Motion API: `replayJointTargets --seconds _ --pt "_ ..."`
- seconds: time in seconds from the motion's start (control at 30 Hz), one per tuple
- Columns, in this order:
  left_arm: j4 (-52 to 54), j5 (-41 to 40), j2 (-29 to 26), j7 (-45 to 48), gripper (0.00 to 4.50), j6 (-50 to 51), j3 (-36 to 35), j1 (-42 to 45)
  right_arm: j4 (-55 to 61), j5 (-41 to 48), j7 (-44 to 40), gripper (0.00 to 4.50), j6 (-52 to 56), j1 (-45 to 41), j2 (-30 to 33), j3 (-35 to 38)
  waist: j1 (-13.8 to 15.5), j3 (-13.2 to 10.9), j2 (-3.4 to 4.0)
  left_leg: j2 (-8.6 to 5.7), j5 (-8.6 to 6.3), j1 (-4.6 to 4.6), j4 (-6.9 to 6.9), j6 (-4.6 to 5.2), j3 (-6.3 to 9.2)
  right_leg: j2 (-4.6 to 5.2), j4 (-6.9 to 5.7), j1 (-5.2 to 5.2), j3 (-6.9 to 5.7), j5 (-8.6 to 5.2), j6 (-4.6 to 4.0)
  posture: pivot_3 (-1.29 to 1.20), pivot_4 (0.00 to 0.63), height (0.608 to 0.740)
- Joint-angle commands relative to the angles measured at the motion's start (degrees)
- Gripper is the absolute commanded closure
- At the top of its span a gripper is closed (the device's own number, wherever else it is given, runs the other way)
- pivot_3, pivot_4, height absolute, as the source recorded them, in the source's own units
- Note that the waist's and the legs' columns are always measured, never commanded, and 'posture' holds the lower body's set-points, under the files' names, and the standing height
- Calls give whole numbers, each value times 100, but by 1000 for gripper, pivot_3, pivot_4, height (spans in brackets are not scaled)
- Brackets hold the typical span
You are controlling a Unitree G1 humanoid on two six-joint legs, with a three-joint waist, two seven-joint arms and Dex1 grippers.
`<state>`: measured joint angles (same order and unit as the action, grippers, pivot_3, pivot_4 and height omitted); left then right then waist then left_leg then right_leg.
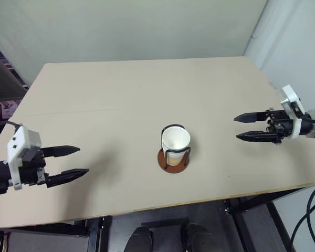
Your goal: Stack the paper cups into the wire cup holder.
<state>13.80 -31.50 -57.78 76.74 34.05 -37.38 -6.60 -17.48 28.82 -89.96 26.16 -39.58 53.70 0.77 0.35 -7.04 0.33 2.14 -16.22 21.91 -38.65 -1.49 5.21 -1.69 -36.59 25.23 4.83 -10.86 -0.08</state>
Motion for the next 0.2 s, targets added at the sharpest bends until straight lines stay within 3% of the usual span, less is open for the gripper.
replayJointTargets --seconds 0.03,0.2 --pt "145 -112 -122 -123 369 -56 -34 73 -15 -64 -56 799 -97 -93 -19 62 -28 0 0 0 0 -2 1 0 0 0 -2 1 0 4 -6 0 150 740" --pt "151 -178 -138 -241 369 -50 28 114 19 -105 -49 799 -61 -87 -54 99 -62 0 0 0 7 -8 2 -4 2 -2 -13 2 0 13 -20 0 150 740"
